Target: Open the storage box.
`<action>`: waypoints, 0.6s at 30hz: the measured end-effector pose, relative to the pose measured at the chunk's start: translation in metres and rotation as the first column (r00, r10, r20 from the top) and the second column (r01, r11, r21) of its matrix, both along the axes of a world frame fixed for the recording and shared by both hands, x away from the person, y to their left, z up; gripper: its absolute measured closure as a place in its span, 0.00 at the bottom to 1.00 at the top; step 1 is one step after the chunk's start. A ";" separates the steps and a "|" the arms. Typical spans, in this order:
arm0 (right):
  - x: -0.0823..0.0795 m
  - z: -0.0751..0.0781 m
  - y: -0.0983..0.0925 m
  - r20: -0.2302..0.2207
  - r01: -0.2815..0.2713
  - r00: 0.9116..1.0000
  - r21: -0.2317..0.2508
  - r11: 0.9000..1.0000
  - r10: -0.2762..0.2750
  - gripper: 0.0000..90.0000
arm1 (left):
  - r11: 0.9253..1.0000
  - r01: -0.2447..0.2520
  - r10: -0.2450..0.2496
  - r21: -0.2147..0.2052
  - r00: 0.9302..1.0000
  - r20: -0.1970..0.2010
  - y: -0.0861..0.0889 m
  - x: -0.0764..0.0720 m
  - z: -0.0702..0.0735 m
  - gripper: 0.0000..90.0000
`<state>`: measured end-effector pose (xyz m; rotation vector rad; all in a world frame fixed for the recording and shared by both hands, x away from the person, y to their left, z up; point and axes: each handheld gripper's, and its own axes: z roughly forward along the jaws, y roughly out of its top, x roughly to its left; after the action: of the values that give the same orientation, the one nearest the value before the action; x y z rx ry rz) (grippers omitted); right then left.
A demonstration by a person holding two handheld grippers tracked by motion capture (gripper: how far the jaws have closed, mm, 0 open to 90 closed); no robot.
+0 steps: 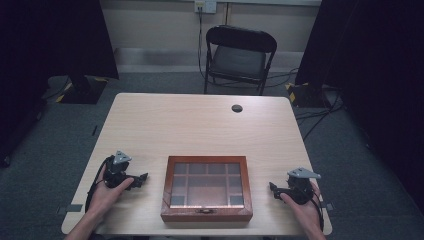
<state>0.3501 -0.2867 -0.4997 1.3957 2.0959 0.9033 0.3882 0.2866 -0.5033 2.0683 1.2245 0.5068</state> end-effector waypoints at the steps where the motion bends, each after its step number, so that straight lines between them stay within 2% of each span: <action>1: 0.000 0.000 0.000 0.000 0.000 1.000 0.000 1.000 0.000 0.15 | 1.000 0.000 0.000 0.000 1.000 0.000 0.000 0.000 0.000 0.00; 5: 0.001 0.000 0.000 -0.001 -0.019 1.000 0.000 1.000 0.019 0.16 | 1.000 0.001 -0.001 0.000 1.000 0.001 0.000 0.000 0.000 0.00; 7: 0.002 0.002 0.002 -0.012 -0.030 0.999 0.001 1.000 0.030 0.17 | 1.000 0.002 -0.002 0.000 1.000 0.001 0.000 0.000 0.000 0.00; 8: 0.003 0.003 0.005 -0.031 -0.055 0.998 0.000 0.998 0.055 0.17 | 1.000 0.002 -0.002 0.000 1.000 0.001 0.000 0.000 0.000 0.00; 10: 0.003 0.005 0.006 -0.044 -0.071 0.996 0.012 0.997 0.072 0.17 | 1.000 0.003 -0.003 0.001 1.000 0.000 0.000 0.000 0.000 0.00; 12: 0.003 0.009 0.010 -0.062 -0.094 0.993 0.050 0.994 0.097 0.18 | 1.000 0.003 -0.003 0.000 1.000 0.000 0.000 0.000 0.000 0.00; 13: 0.002 0.010 0.012 -0.057 -0.104 0.993 0.055 0.993 0.108 0.19 | 1.000 0.003 -0.003 0.000 1.000 0.000 0.000 0.000 0.000 0.00; 14: 0.001 0.016 0.015 -0.046 -0.124 0.991 0.081 0.989 0.128 0.22 | 1.000 0.006 -0.006 0.005 1.000 0.000 0.000 0.000 0.000 0.00; 17: -0.001 0.022 0.019 -0.033 -0.139 0.989 0.090 0.986 0.143 0.26 | 1.000 0.009 -0.009 0.007 1.000 0.000 0.000 0.001 0.000 0.00; 18: -0.002 0.025 0.020 -0.016 -0.151 0.988 0.100 0.983 0.153 0.26 | 1.000 0.012 -0.012 0.002 1.000 0.001 0.000 0.002 0.000 0.00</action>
<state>0.3476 -0.2663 -0.4750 1.3133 2.2273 1.0690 0.3903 0.2868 -0.5034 2.0754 1.2112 0.5030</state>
